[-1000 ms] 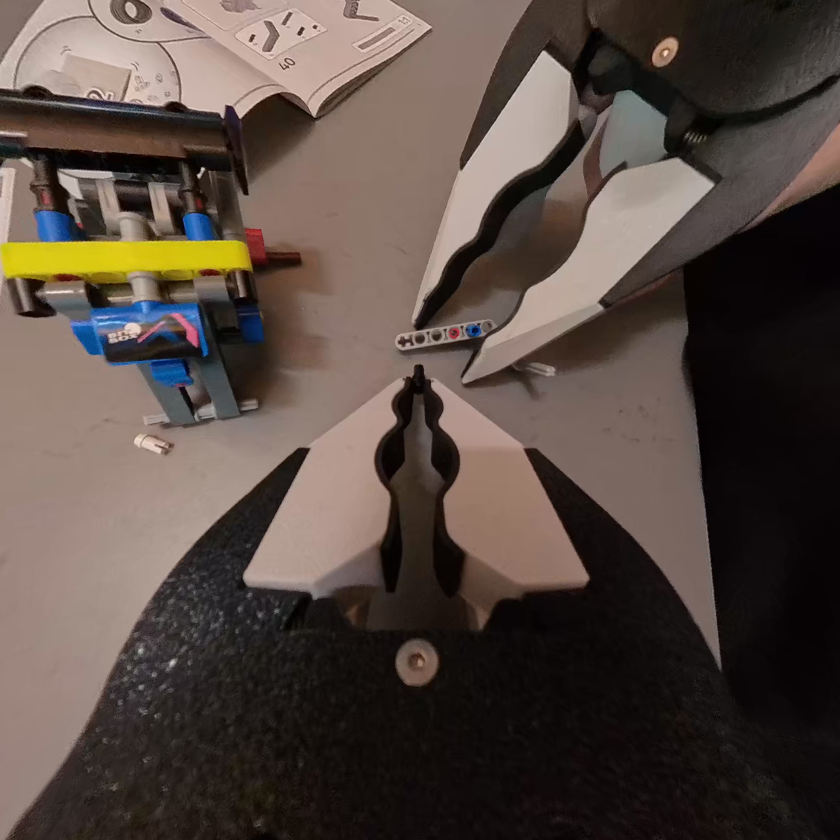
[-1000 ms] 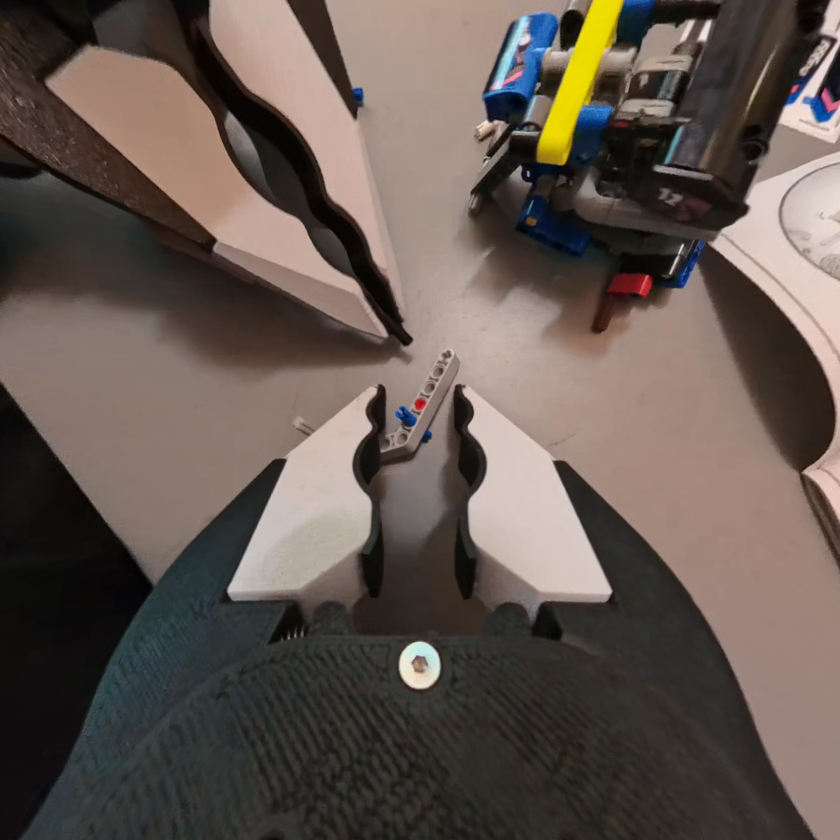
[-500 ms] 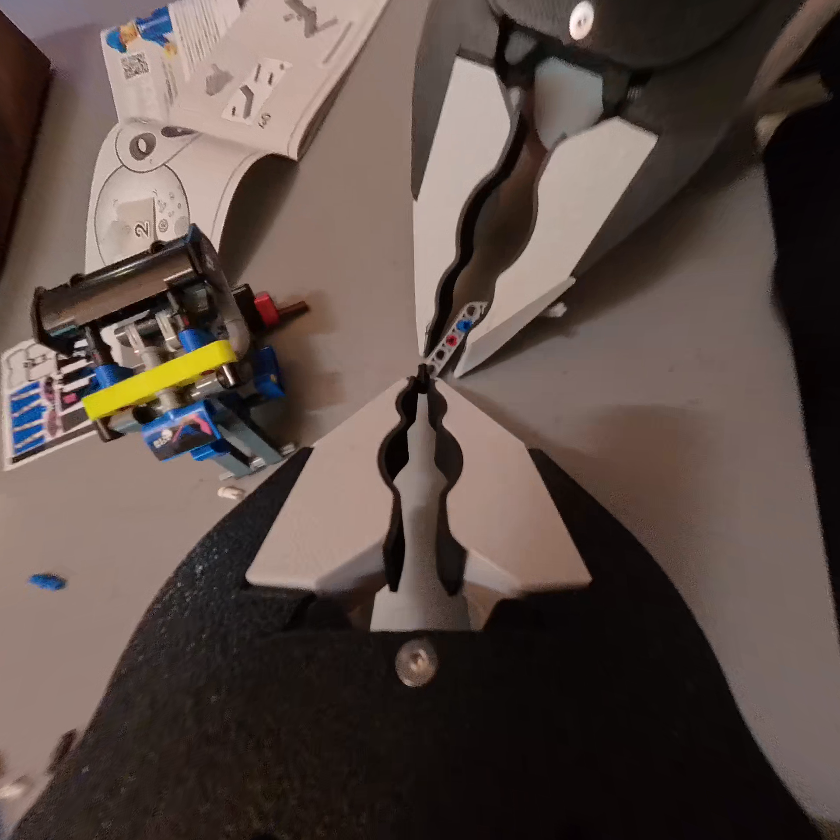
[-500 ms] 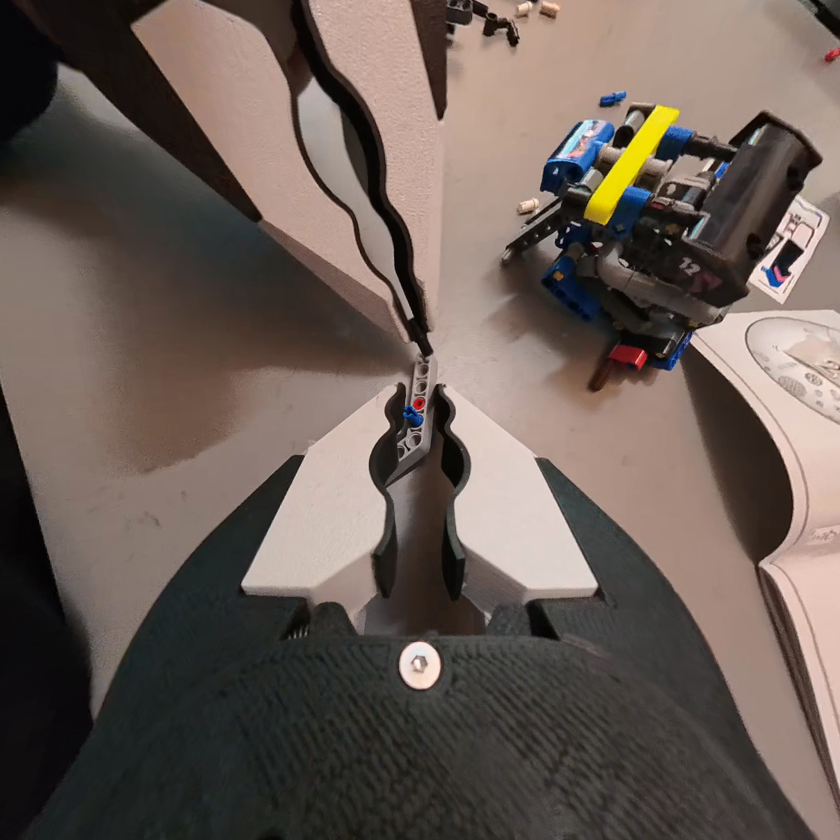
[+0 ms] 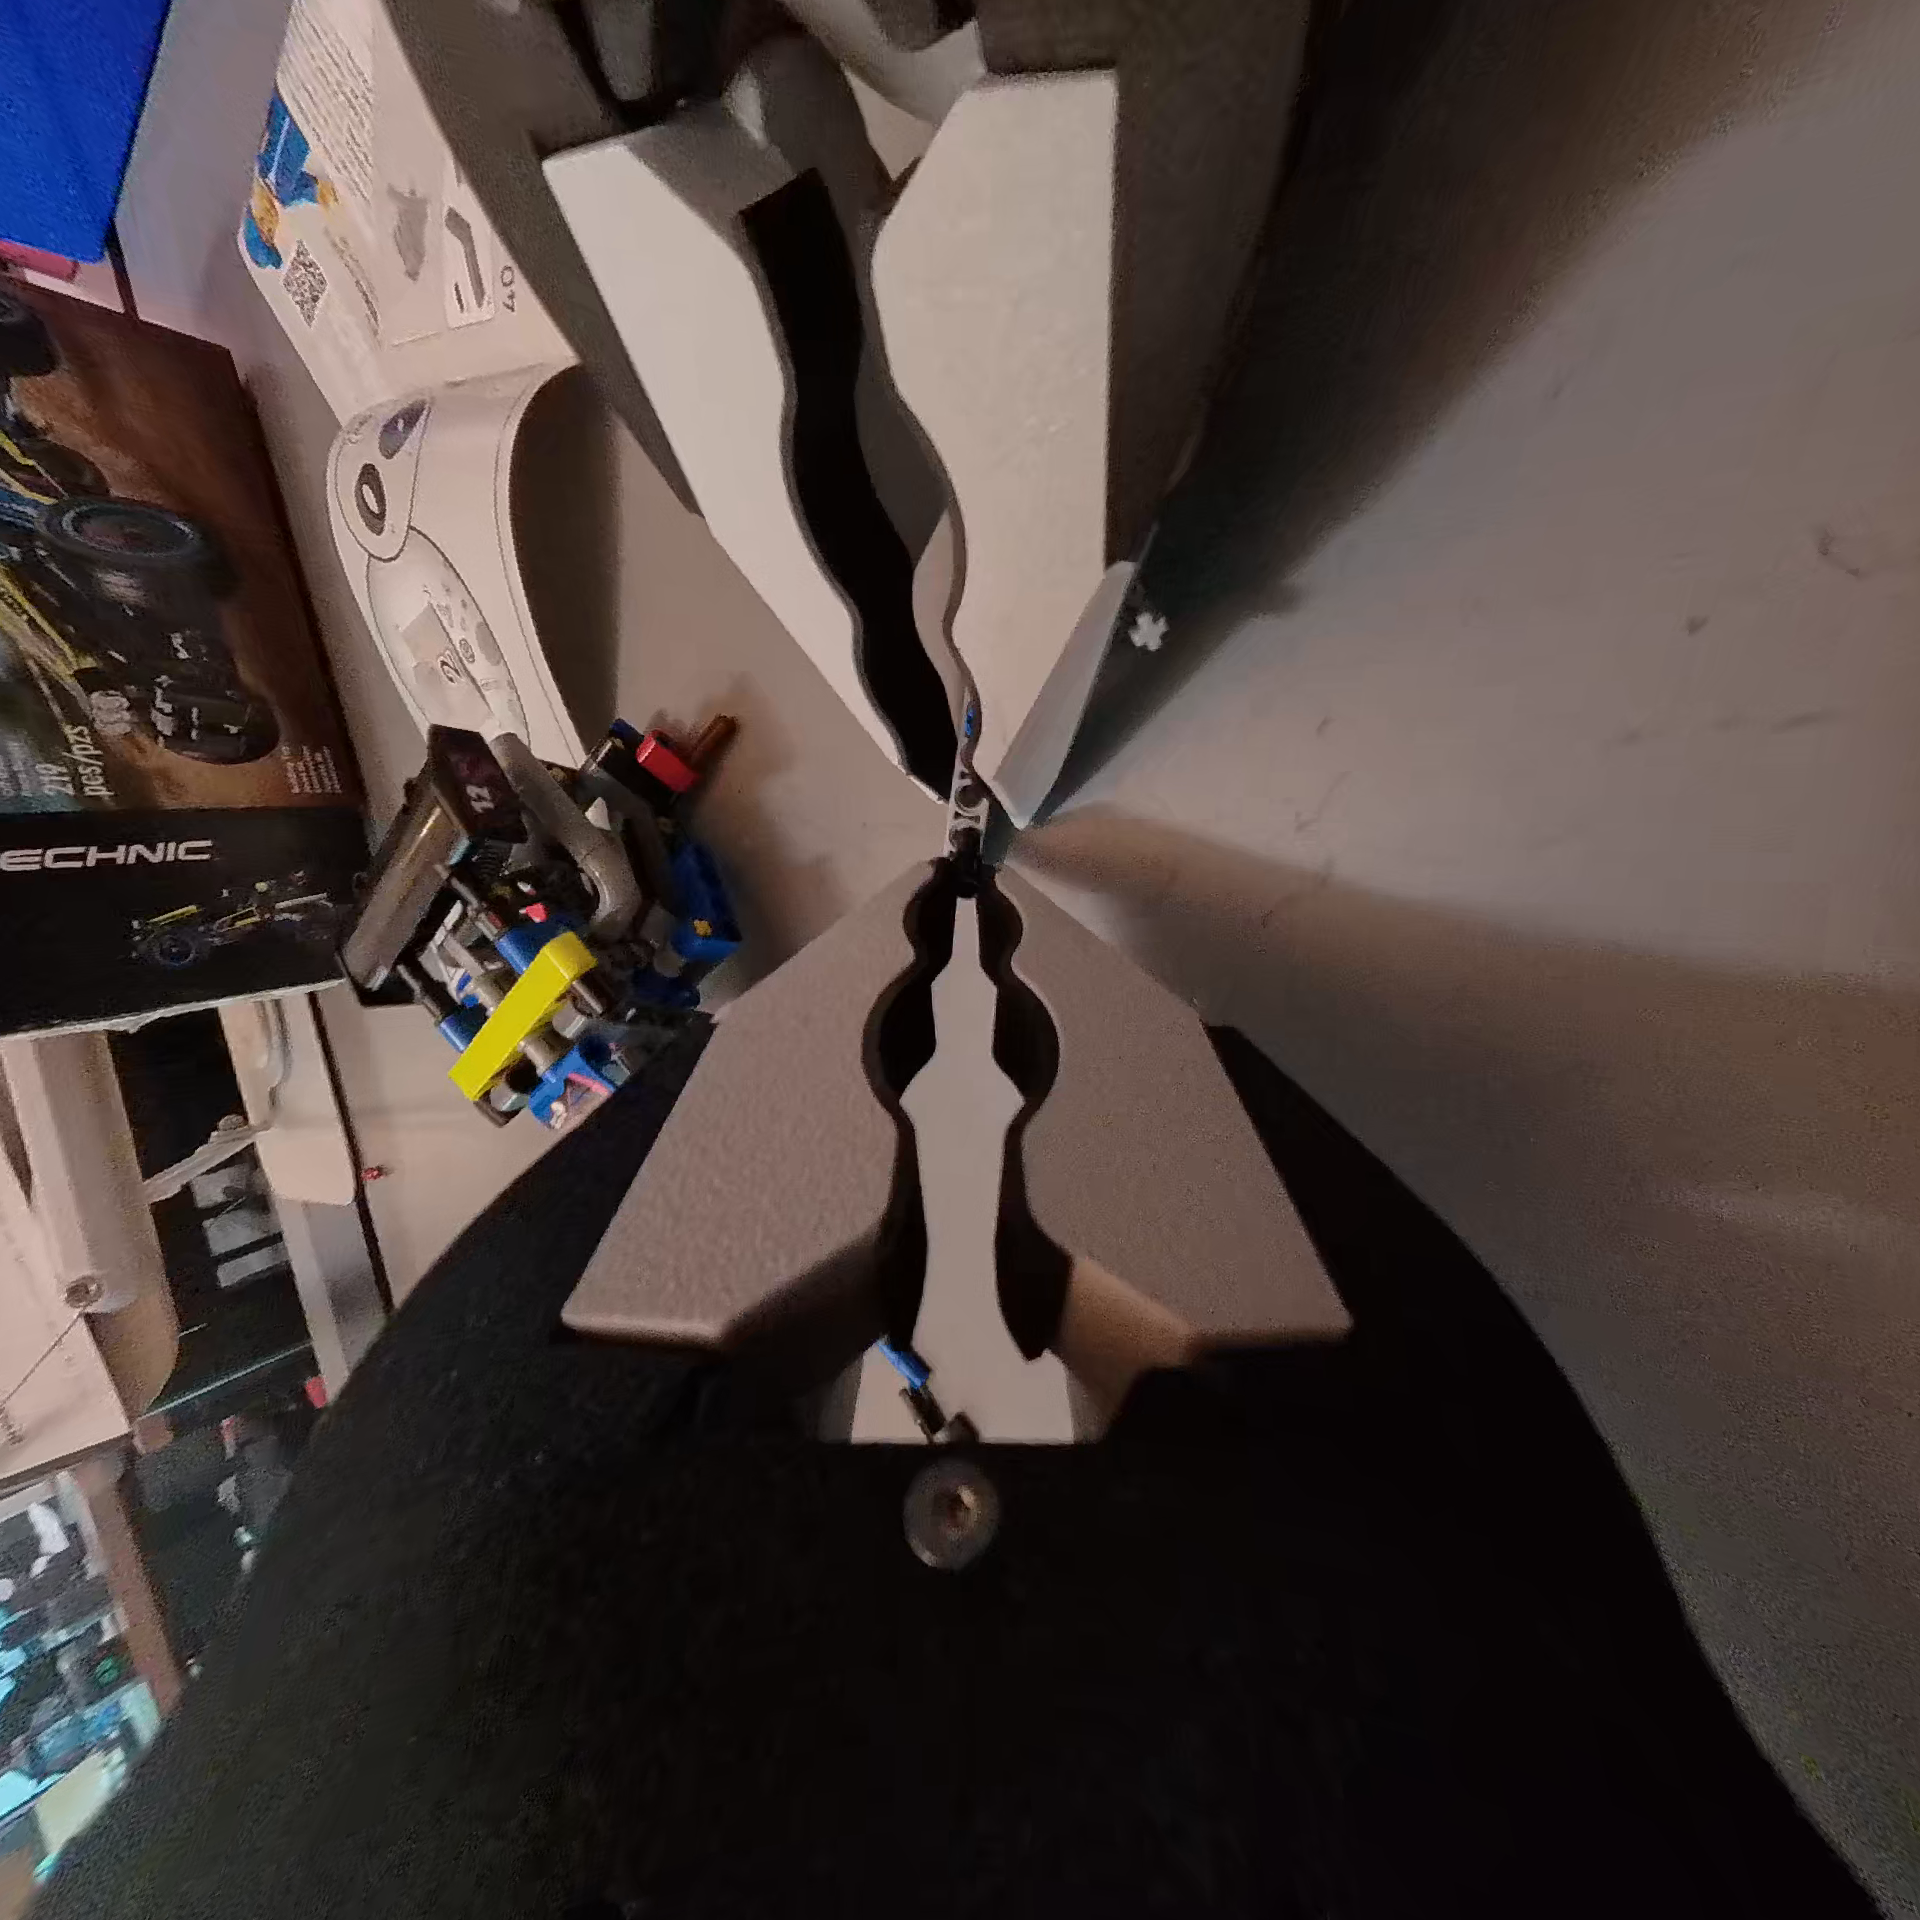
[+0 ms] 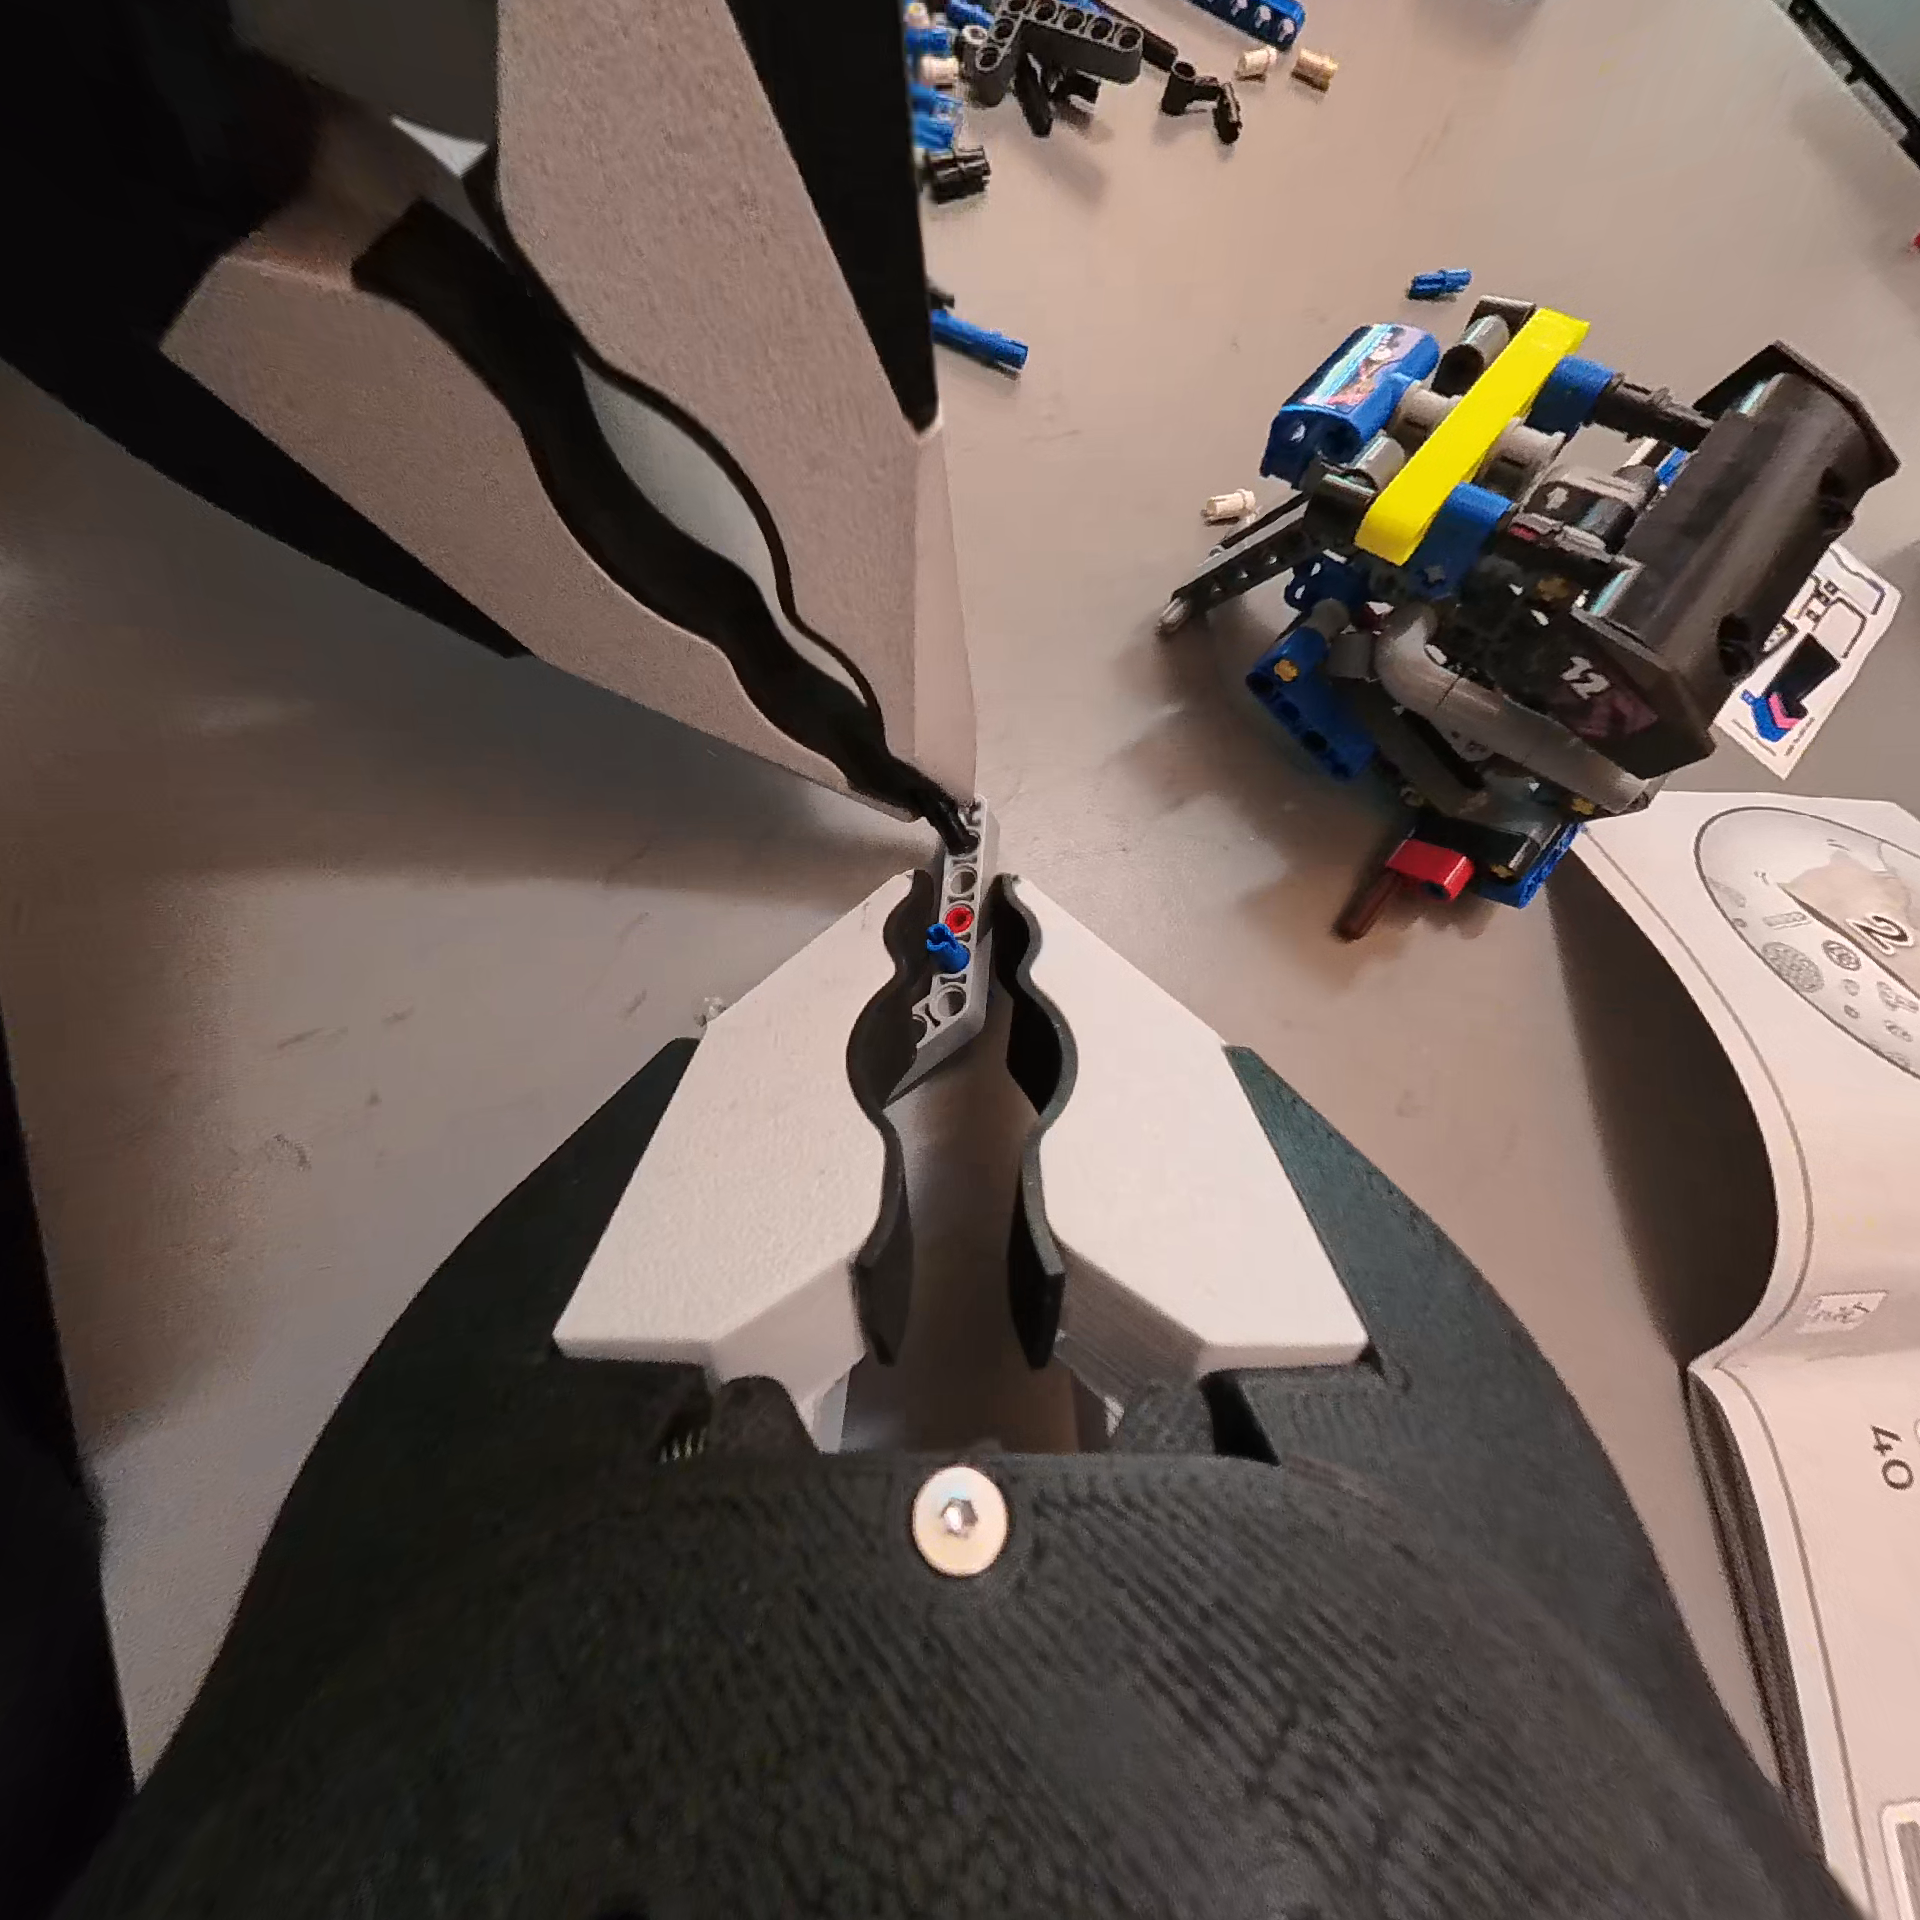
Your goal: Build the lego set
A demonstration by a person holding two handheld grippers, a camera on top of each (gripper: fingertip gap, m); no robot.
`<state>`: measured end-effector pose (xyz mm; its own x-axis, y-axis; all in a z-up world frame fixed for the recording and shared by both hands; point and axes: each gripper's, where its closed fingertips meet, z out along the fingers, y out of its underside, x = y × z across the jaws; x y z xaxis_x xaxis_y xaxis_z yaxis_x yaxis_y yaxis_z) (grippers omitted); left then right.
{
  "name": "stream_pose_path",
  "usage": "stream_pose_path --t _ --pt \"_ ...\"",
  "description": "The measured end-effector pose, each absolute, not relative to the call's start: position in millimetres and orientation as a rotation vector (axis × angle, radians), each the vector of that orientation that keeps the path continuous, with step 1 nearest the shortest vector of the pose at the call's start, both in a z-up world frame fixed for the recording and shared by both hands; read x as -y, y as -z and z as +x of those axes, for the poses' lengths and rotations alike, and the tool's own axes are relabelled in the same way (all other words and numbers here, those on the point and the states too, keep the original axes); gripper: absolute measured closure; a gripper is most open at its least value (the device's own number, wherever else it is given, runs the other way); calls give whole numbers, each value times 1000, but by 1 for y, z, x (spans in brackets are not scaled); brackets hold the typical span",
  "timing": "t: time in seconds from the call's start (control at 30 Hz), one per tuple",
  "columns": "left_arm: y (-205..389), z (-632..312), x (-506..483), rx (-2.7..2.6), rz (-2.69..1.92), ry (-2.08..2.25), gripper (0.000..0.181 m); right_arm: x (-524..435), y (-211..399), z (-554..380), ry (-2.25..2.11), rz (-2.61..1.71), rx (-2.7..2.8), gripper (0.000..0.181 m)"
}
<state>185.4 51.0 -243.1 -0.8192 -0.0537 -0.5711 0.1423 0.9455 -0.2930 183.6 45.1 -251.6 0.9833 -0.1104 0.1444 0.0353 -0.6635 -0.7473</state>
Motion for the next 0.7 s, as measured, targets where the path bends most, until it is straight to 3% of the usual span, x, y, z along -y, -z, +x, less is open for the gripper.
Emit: stream_pose_path --t 0.23,0.7 --pt "244 183 -52 -2485 158 274 180 -46 252 180 165 -2287 -29 170" --pt "242 180 -48 -2292 1001 -296 181 -47 252 178 121 -2287 -15 170"
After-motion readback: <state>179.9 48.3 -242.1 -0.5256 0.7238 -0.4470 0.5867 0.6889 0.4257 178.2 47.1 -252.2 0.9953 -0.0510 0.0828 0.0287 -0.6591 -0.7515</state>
